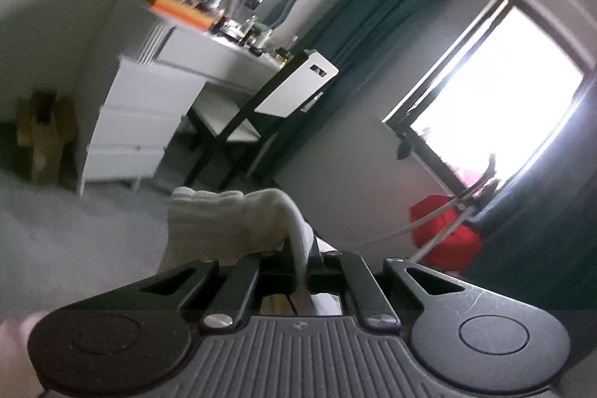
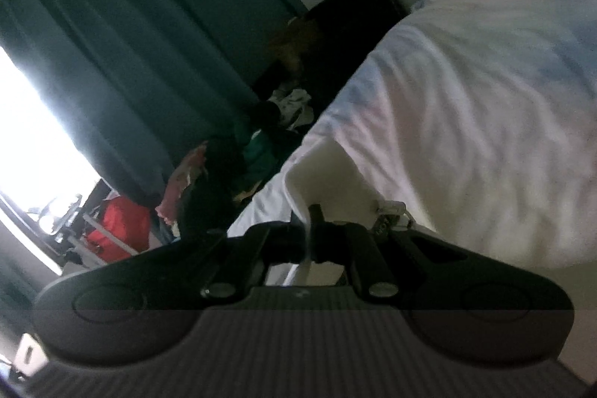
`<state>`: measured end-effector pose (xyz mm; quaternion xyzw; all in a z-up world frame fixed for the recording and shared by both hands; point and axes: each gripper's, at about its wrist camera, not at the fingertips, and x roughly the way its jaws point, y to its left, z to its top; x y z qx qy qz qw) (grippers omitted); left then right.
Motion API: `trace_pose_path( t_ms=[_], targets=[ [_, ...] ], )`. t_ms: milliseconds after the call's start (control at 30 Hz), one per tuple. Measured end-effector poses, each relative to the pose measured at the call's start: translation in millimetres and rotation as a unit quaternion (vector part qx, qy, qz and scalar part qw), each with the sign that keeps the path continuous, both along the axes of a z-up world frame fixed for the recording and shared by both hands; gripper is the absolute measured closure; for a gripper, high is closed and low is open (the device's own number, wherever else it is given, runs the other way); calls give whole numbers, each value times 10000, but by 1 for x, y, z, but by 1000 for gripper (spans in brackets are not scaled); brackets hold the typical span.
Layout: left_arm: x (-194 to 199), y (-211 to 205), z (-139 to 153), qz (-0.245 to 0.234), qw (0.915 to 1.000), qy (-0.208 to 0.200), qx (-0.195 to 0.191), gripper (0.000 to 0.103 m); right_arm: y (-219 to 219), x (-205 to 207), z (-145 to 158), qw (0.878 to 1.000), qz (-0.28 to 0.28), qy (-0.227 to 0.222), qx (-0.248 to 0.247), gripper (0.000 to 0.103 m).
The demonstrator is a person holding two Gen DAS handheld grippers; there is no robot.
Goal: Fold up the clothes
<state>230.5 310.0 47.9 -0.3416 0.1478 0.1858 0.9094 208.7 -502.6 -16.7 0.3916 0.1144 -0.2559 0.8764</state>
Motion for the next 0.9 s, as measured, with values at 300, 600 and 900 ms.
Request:
trace_pose_path(
  t_ms=[300,600,900],
  targets=[
    [205,-48,-73,293,9900,1095,835,98,-5,176,-66,9985,-165,488,-210,97],
    [243,-50,-128,57,9804,1788,823,83,-10,218,-121,9966,345,685,-308,73],
    [140,-52,-103,-535,9911,1167,360,38,6,115,-85,9945,846,-462,-400,26]
  ],
)
